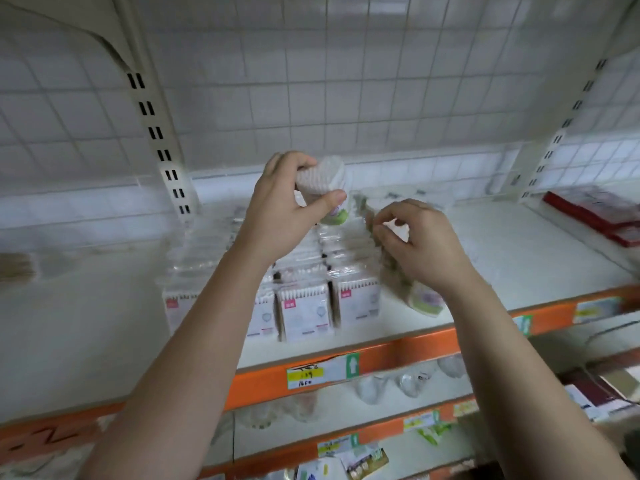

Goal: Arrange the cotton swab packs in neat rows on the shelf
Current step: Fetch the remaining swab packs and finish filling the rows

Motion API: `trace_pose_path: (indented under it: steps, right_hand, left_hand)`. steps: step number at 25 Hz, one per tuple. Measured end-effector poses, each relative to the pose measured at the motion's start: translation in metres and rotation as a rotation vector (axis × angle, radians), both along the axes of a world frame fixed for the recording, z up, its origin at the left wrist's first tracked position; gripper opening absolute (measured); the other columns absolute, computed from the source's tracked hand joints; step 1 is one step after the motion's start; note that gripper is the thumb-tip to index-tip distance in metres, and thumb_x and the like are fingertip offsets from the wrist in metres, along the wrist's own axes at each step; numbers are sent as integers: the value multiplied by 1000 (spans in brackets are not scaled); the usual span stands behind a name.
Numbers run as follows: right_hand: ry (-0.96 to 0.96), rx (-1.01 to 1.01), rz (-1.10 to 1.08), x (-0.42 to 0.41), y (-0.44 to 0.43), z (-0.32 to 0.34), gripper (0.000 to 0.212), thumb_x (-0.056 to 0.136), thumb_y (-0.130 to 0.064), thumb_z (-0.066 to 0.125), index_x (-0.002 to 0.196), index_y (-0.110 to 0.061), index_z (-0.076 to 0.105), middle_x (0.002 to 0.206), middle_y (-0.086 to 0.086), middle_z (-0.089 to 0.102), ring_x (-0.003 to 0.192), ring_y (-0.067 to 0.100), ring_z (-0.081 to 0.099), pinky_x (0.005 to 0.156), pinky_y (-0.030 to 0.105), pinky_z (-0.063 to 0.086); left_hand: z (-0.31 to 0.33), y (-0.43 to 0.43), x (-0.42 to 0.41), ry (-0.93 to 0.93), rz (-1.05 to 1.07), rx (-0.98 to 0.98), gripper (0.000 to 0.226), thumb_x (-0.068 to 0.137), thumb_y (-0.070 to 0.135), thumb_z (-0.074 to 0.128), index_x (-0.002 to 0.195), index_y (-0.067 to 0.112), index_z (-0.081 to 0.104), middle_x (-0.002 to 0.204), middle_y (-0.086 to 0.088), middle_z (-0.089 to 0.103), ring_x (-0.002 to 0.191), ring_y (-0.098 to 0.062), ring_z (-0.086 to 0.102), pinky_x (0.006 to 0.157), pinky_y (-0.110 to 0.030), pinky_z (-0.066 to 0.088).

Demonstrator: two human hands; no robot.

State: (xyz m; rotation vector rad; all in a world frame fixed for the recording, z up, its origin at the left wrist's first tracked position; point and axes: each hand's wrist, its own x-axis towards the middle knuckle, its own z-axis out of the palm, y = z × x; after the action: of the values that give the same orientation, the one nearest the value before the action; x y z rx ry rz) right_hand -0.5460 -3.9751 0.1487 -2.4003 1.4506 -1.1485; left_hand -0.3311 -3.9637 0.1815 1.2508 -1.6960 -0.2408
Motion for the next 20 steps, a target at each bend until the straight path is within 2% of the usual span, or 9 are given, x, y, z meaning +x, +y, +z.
trace_pose_path:
  steps: [1,5,7,11,14,17,20]
  right_hand:
    - [5,-3,-19,-15,-3,-1,9,86,-17,61,92,-19,67,90,-4,63,85,11,53,70,6,33]
    - [-7,-4,-84,-71,-12,-3,11,88,-15,59,93,-18,68,90,-6,62,82,10,52,69,3,33]
    - [-32,-4,-121,-99,-17,-6,13,89,-12,57,94,-17,68,91,-7,61,83,13,54,67,7,33]
    - [-71,-35,-205,-150,-33,-15,20,90,-4,51,97,-13,67,95,2,64,79,16,57,68,15,34]
    - [-69,-29,-261,-177,-46,-28,23,91,-2,49,98,-14,67,97,5,66,76,16,55,69,19,36]
    - [-53,71,-309,-197,-58,-48,22,90,-4,50,98,-16,67,96,5,64,76,18,55,71,27,41]
    - [-29,209,-318,-210,-67,-71,21,87,-5,52,97,-16,68,97,5,62,82,23,59,74,31,45]
  left_hand:
    - [0,-6,-14,-17,-17,1,48,77,41,76,114,19,55,112,9,47,90,1,49,80,-8,37]
    - [-2,-30,-66,-31,-79,-1,49,73,39,79,111,19,58,111,7,48,89,10,47,81,-6,36]
    - [-3,-44,-94,-48,-105,8,50,71,38,80,112,18,58,112,7,47,89,11,46,80,-3,34]
    - [-1,-76,-145,-68,-136,7,53,67,38,83,110,16,60,109,6,47,90,0,48,83,-15,42]
    - [-1,-100,-176,-58,-146,18,53,68,39,83,110,15,61,109,6,49,97,-4,49,84,-13,41]
    - [-5,-122,-204,-68,-153,71,54,66,37,84,109,14,63,107,4,50,99,-8,52,85,-17,41]
    - [-14,-135,-227,-86,-147,144,53,65,36,85,108,14,64,106,1,51,96,-10,51,80,-17,38]
